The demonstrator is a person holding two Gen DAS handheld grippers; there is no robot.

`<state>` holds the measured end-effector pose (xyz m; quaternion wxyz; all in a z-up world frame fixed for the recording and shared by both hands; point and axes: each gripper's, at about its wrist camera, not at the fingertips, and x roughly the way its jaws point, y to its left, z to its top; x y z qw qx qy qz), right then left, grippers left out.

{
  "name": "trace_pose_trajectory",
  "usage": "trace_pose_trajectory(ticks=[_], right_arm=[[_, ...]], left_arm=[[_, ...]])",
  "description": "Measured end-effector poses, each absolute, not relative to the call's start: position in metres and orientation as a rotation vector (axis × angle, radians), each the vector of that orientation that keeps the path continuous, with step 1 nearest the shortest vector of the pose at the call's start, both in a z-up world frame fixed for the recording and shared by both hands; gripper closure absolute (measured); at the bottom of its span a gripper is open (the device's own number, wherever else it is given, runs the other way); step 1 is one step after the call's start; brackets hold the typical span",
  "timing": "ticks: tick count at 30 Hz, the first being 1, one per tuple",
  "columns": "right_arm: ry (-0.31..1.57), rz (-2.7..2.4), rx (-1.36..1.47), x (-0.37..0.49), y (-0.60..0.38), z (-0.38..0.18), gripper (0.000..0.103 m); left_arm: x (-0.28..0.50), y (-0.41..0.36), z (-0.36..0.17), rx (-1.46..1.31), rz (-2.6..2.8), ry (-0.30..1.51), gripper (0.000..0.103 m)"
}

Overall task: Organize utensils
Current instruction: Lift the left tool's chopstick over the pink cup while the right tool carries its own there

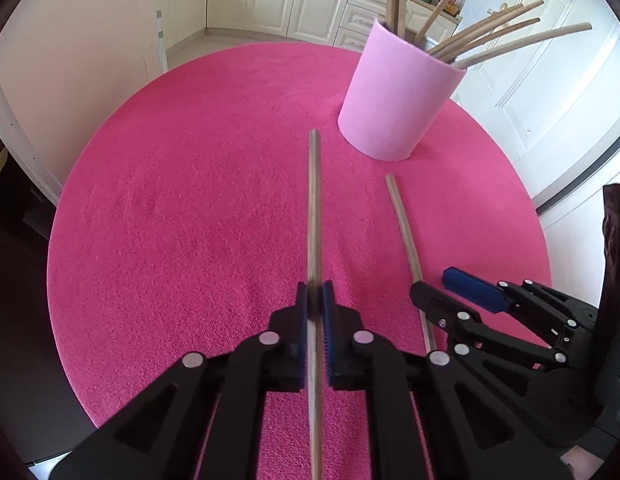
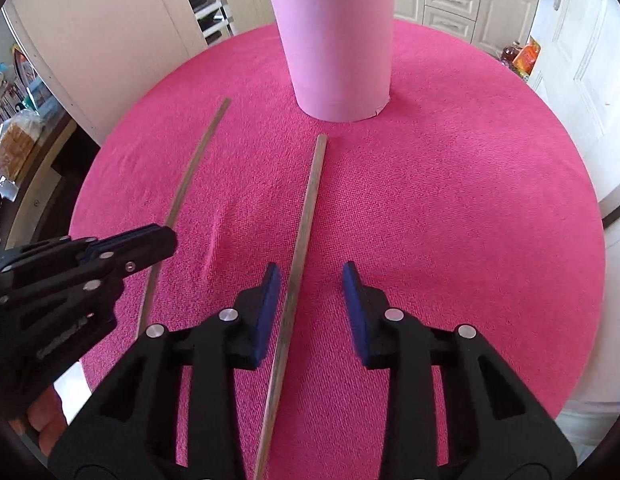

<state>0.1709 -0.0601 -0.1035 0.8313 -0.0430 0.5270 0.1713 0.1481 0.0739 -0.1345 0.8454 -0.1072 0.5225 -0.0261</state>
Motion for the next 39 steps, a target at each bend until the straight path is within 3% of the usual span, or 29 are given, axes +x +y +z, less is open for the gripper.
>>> trace_pose_trajectory(ticks=[3, 4, 7, 13, 27, 39], right_arm=[[1.12, 0.359, -0.12, 0.172, -0.055, -0.106, 0.085], [1.118, 0.362, -0.122, 0.172, -0.054, -0.107, 0.094], [1.1, 0.379, -0.091, 0.169, -0.061, -0.107, 0.096], [1.0, 0.454, 0.0, 0.155, -0.083, -0.087, 0.097], [0.412, 0.583, 0.224, 0.117, -0.13, 0.013, 0.097], [0.069, 0.558, 0.267, 0.137, -0.132, 0.031, 0.097]], left_arm=[[0.149, 0.082, -0.136, -0.239, -0.061, 1.099, 0.096], [0.149, 0.085, -0.136, -0.242, -0.065, 1.095, 0.096], [0.147, 0.088, -0.134, -0.251, -0.075, 1.078, 0.096], [0.141, 0.09, -0.117, -0.252, -0.08, 0.97, 0.096], [0.128, 0.076, -0.038, -0.226, -0.124, 0.446, 0.096], [0.157, 0.059, -0.003, -0.154, -0.129, 0.192, 0.096]])
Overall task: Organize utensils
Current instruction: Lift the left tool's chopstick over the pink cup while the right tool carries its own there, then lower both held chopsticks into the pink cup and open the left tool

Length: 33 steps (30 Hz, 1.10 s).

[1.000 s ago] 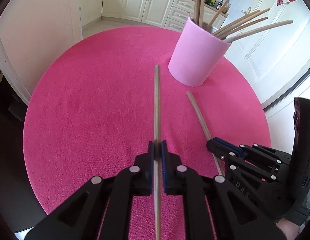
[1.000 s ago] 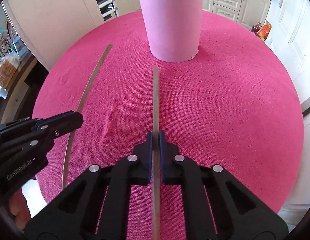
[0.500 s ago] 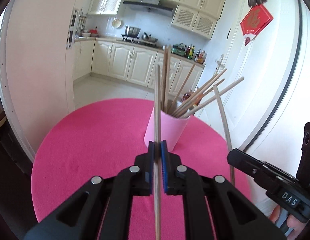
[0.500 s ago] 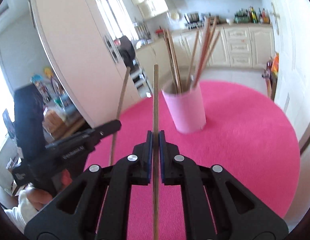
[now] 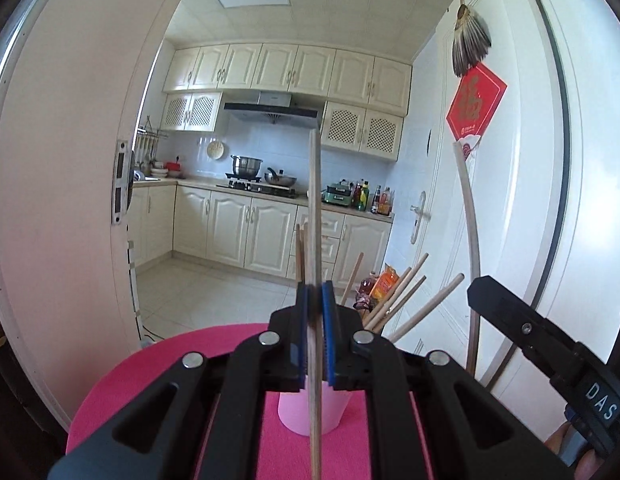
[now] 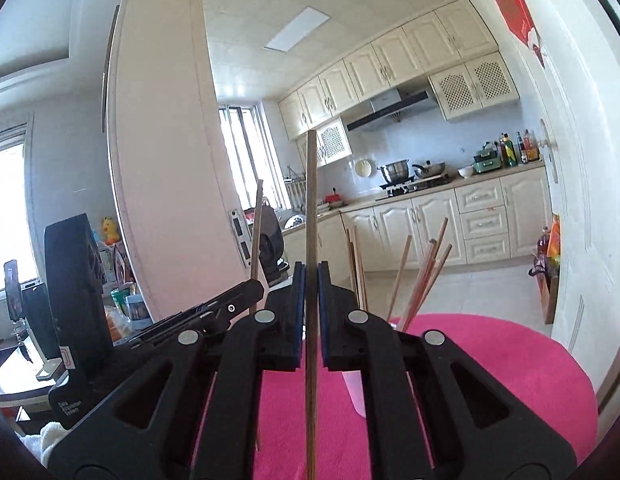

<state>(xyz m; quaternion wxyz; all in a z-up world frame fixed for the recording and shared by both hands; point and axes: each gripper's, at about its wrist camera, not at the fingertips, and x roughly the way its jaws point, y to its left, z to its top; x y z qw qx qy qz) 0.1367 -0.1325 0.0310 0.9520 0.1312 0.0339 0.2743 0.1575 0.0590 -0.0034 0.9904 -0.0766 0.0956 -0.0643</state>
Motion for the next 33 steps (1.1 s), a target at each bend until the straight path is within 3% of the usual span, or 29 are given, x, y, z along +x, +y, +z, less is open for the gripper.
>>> trace_pose_trajectory(ticks=[13, 33], right_arm=[[-0.063, 0.538, 0.271, 0.174, -0.126, 0.038, 0.097], [-0.101, 0.511, 0.281, 0.204, -0.116, 0.029, 0.097]], left_arm=[[0.204, 0.047, 0.01, -0.105, -0.108, 0.071, 0.096], [0.254, 0.061, 0.003, -0.184, -0.113, -0.001, 0.096]])
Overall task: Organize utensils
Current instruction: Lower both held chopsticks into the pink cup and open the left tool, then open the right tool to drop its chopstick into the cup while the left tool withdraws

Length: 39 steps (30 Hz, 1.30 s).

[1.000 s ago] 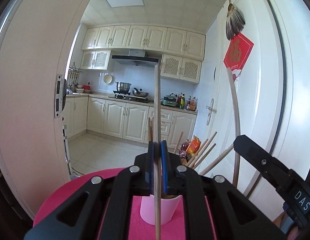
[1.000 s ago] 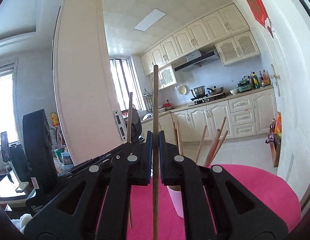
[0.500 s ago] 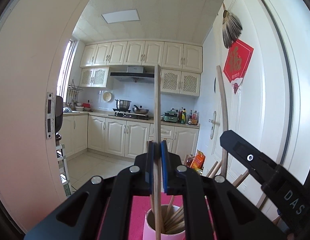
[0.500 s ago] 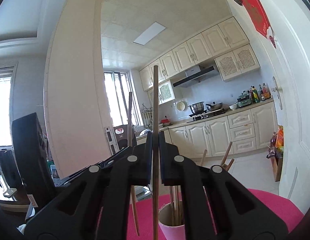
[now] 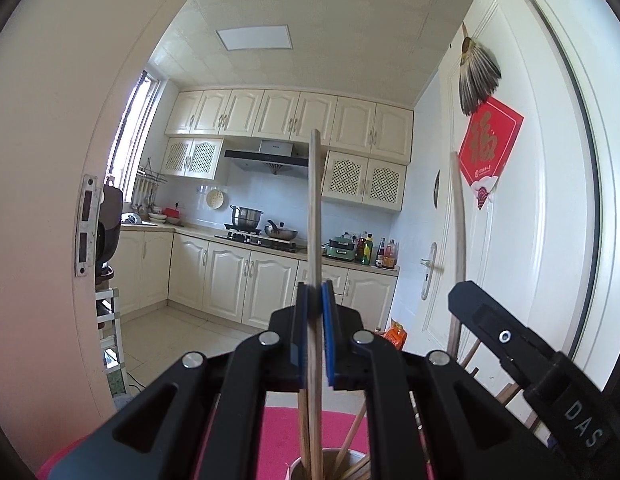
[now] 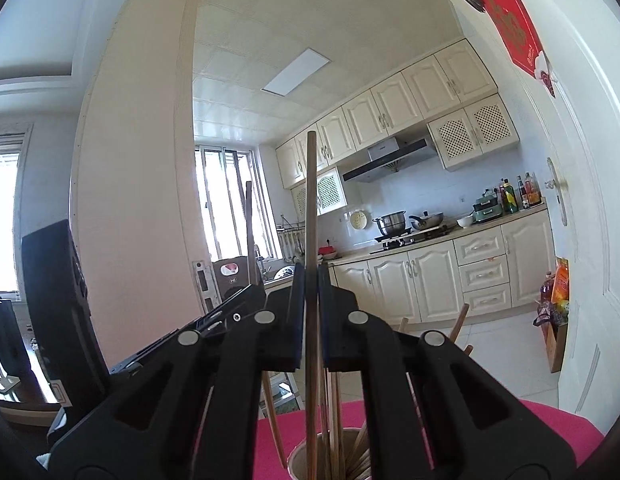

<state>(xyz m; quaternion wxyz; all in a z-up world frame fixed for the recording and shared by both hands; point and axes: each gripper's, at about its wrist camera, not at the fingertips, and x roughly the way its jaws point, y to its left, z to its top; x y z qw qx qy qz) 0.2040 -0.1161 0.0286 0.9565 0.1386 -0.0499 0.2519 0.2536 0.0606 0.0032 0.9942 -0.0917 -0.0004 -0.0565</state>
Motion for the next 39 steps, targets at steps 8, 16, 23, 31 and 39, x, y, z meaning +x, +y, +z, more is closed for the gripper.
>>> trace_pose_trajectory(ticks=[8, 16, 23, 31, 39], right_arm=[[-0.115, 0.48, 0.28, 0.208, -0.113, 0.024, 0.097], [-0.139, 0.436, 0.264, 0.213, -0.109, 0.024, 0.096], [-0.136, 0.421, 0.253, 0.215, -0.108, 0.025, 0.096], [-0.15, 0.407, 0.25, 0.212, -0.107, 0.029, 0.096], [-0.148, 0.39, 0.19, 0.21, -0.098, 0.024, 0.096]], left_arm=[[0.266, 0.059, -0.013, -0.184, -0.105, 0.029, 0.096], [0.274, 0.052, -0.019, -0.15, -0.114, 0.084, 0.083], [0.269, 0.05, -0.012, -0.113, -0.085, 0.076, 0.069], [0.261, 0.056, -0.007, -0.093, -0.046, 0.102, 0.062], [0.252, 0.06, -0.009, -0.071, -0.016, 0.127, 0.058]])
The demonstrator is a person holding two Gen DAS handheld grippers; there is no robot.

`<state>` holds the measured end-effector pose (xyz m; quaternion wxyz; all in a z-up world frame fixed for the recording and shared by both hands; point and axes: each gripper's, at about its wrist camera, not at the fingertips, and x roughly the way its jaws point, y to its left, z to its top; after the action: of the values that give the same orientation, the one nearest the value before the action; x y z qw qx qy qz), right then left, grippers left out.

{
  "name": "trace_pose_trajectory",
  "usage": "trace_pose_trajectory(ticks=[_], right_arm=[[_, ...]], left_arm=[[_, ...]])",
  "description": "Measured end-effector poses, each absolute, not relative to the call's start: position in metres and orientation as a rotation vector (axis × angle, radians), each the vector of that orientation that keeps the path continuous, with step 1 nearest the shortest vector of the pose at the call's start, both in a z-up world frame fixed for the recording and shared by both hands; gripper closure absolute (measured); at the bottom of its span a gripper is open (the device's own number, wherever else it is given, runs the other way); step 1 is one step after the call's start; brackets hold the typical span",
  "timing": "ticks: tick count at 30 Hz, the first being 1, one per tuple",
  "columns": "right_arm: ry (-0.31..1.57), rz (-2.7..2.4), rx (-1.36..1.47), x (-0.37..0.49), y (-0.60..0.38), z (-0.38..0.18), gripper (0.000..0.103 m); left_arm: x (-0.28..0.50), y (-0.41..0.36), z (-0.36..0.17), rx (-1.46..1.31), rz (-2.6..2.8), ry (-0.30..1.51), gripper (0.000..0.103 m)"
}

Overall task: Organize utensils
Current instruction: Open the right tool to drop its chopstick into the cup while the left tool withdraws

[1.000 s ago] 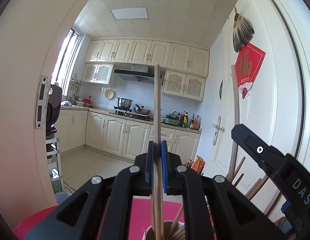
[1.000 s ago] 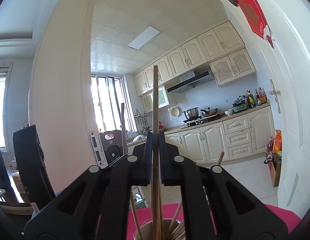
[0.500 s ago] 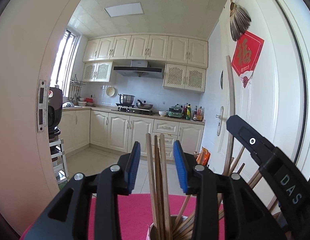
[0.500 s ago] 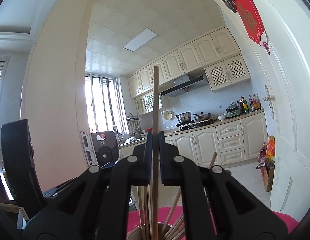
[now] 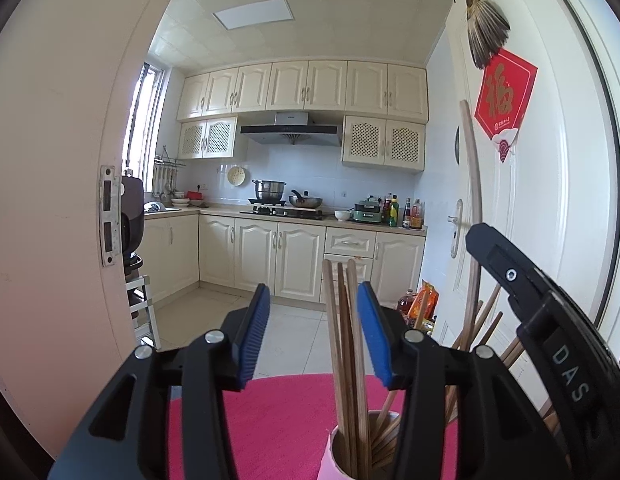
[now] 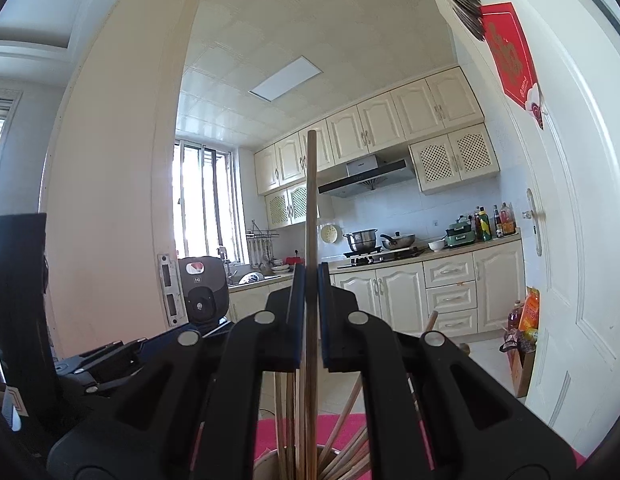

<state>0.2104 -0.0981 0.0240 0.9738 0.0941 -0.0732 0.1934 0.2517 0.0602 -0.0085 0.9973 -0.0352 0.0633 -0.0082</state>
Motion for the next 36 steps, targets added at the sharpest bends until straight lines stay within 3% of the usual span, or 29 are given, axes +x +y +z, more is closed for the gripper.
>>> trace_pose_trajectory(ticks=[25, 28, 36], right_arm=[[-0.061, 0.387, 0.104, 0.199, -0.094, 0.01, 0.096], [-0.041, 0.386, 0.088, 0.194, -0.094, 0.006, 0.096], [0.041, 0.383, 0.07, 0.193, -0.094, -0.005, 0.096]], left_arm=[[0.251, 0.074, -0.015, -0.06, 0.027, 0.207, 0.058], [0.249, 0.074, -0.015, -0.054, 0.03, 0.215, 0.05], [0.238, 0.07, -0.014, -0.016, 0.043, 0.228, 0.046]])
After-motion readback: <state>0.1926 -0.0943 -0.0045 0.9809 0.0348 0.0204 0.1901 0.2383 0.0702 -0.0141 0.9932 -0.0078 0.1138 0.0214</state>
